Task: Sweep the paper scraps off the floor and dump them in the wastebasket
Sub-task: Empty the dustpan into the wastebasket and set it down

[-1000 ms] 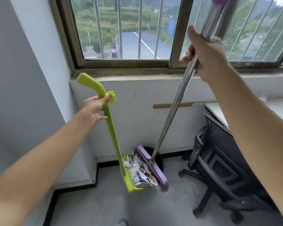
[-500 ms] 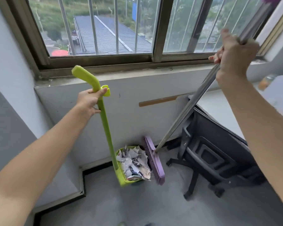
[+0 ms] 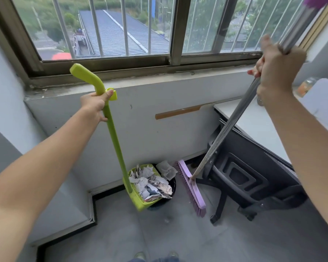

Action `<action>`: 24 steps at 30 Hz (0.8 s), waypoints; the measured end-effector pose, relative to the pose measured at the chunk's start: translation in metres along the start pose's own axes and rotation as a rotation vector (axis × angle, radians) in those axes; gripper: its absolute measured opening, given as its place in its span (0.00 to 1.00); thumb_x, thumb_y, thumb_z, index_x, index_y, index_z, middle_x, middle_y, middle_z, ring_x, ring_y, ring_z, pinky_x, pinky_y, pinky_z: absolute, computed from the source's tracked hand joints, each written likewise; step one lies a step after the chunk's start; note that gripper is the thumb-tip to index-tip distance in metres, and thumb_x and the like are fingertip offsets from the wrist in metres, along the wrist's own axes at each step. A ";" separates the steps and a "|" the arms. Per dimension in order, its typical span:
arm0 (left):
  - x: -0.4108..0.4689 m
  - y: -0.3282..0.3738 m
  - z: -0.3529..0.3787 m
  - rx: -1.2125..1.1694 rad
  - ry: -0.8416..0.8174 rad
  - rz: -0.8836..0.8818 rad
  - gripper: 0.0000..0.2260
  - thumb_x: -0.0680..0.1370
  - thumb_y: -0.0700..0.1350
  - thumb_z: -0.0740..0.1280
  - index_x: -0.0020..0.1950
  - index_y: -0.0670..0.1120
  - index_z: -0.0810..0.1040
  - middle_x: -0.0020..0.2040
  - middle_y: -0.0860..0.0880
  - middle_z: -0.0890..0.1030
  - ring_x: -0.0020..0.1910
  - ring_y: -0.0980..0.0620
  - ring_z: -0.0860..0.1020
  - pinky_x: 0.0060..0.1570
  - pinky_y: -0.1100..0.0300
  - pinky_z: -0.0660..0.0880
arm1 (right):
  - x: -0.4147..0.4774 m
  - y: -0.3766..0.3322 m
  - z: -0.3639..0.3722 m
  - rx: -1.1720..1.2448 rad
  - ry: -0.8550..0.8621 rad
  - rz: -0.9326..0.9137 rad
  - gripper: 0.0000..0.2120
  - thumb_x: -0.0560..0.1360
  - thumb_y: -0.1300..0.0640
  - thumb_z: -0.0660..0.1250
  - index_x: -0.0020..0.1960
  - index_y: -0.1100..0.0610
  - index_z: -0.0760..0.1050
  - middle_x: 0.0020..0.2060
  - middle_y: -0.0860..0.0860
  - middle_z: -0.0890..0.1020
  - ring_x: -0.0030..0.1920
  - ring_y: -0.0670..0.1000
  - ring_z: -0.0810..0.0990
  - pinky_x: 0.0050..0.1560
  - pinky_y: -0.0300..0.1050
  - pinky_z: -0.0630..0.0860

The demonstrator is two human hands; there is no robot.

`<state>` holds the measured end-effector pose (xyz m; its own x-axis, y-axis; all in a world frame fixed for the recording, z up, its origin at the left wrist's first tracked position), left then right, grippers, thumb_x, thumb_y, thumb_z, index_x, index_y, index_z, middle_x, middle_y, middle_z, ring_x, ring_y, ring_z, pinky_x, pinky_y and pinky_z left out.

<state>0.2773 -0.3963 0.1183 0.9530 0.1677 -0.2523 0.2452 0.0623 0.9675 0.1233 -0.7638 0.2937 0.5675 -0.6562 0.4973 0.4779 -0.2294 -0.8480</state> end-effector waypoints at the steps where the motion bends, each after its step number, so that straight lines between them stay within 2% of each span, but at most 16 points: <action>1: 0.002 0.000 0.001 0.005 0.008 -0.002 0.23 0.75 0.50 0.69 0.67 0.42 0.72 0.67 0.44 0.73 0.68 0.44 0.70 0.61 0.35 0.68 | 0.000 0.005 -0.004 -0.008 0.006 0.006 0.21 0.74 0.59 0.66 0.26 0.55 0.60 0.12 0.43 0.63 0.15 0.43 0.63 0.20 0.39 0.67; 5: 0.009 0.001 0.014 0.035 0.025 0.000 0.23 0.75 0.51 0.70 0.67 0.42 0.73 0.66 0.45 0.75 0.65 0.46 0.72 0.59 0.38 0.71 | -0.002 0.032 -0.019 -0.021 0.025 0.053 0.20 0.73 0.58 0.67 0.27 0.55 0.61 0.12 0.43 0.63 0.15 0.43 0.63 0.22 0.39 0.69; 8: 0.015 0.004 0.027 0.076 0.034 0.075 0.22 0.75 0.50 0.70 0.65 0.41 0.75 0.54 0.47 0.76 0.52 0.50 0.72 0.51 0.52 0.71 | -0.004 0.050 -0.026 -0.027 0.035 0.094 0.21 0.73 0.58 0.67 0.27 0.55 0.61 0.12 0.44 0.63 0.15 0.43 0.62 0.22 0.38 0.68; 10: 0.019 0.010 0.030 0.093 0.060 0.179 0.20 0.75 0.49 0.70 0.62 0.38 0.77 0.48 0.49 0.75 0.48 0.52 0.71 0.46 0.59 0.69 | -0.005 0.059 -0.031 -0.023 0.036 0.107 0.21 0.73 0.59 0.67 0.27 0.55 0.61 0.12 0.44 0.63 0.15 0.43 0.62 0.21 0.37 0.67; 12: 0.022 0.015 0.033 0.107 0.067 0.264 0.15 0.75 0.48 0.70 0.55 0.38 0.79 0.44 0.49 0.74 0.46 0.53 0.70 0.40 0.64 0.67 | -0.005 0.066 -0.035 -0.024 0.021 0.108 0.21 0.74 0.59 0.66 0.27 0.56 0.61 0.12 0.44 0.64 0.15 0.44 0.63 0.21 0.37 0.67; 13: 0.023 0.016 0.034 0.113 0.064 0.295 0.10 0.75 0.48 0.70 0.48 0.41 0.80 0.42 0.49 0.73 0.45 0.53 0.69 0.40 0.64 0.67 | -0.004 0.069 -0.036 -0.026 0.012 0.110 0.21 0.74 0.59 0.66 0.27 0.56 0.61 0.12 0.44 0.64 0.15 0.44 0.63 0.21 0.38 0.68; 14: 0.024 0.017 0.036 0.119 0.064 0.328 0.07 0.75 0.48 0.70 0.41 0.46 0.78 0.41 0.48 0.73 0.43 0.52 0.70 0.41 0.62 0.67 | -0.004 0.072 -0.036 -0.026 0.002 0.112 0.21 0.74 0.58 0.66 0.27 0.56 0.61 0.12 0.44 0.64 0.15 0.44 0.63 0.21 0.38 0.68; 15: 0.025 0.018 0.038 0.124 0.054 0.362 0.09 0.75 0.48 0.70 0.37 0.50 0.73 0.40 0.48 0.73 0.41 0.51 0.71 0.43 0.59 0.68 | -0.004 0.074 -0.036 -0.026 -0.008 0.113 0.21 0.74 0.58 0.66 0.26 0.56 0.61 0.12 0.44 0.64 0.15 0.44 0.63 0.21 0.38 0.69; 17: 0.025 0.018 0.046 0.117 0.021 0.440 0.12 0.76 0.47 0.68 0.37 0.52 0.68 0.36 0.50 0.72 0.36 0.51 0.72 0.42 0.56 0.71 | -0.003 0.078 -0.034 -0.025 -0.033 0.113 0.21 0.74 0.58 0.66 0.26 0.55 0.61 0.12 0.43 0.64 0.15 0.43 0.63 0.21 0.39 0.69; 19: 0.024 0.016 0.055 0.113 -0.020 0.510 0.11 0.79 0.46 0.65 0.40 0.53 0.64 0.37 0.54 0.71 0.35 0.56 0.73 0.41 0.56 0.75 | -0.002 0.081 -0.032 -0.028 -0.052 0.111 0.21 0.73 0.58 0.66 0.26 0.55 0.61 0.12 0.43 0.64 0.15 0.43 0.64 0.21 0.39 0.69; 22: 0.024 0.011 0.071 0.146 -0.123 0.568 0.10 0.81 0.44 0.59 0.44 0.54 0.61 0.39 0.53 0.71 0.35 0.58 0.74 0.32 0.67 0.75 | -0.004 0.088 -0.031 -0.036 -0.069 0.110 0.21 0.73 0.58 0.65 0.26 0.55 0.59 0.12 0.43 0.64 0.14 0.43 0.63 0.20 0.39 0.69; 24: 0.025 0.007 0.078 0.153 -0.184 0.586 0.10 0.82 0.42 0.59 0.45 0.54 0.61 0.35 0.50 0.70 0.28 0.61 0.73 0.29 0.68 0.73 | -0.006 0.093 -0.032 -0.052 -0.070 0.115 0.20 0.73 0.58 0.65 0.26 0.55 0.59 0.12 0.43 0.64 0.14 0.43 0.63 0.20 0.39 0.69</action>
<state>0.3166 -0.4681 0.1205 0.9484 -0.0410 0.3144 -0.3171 -0.1319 0.9392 0.1427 -0.8041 0.2055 0.6626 -0.6289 0.4067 0.3727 -0.1941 -0.9074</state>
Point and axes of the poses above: each hand's wrist, its own x-axis towards the middle knuckle, its own z-axis out of the palm, y = z × x, the point moved 9 cm from there along x, towards the middle knuckle
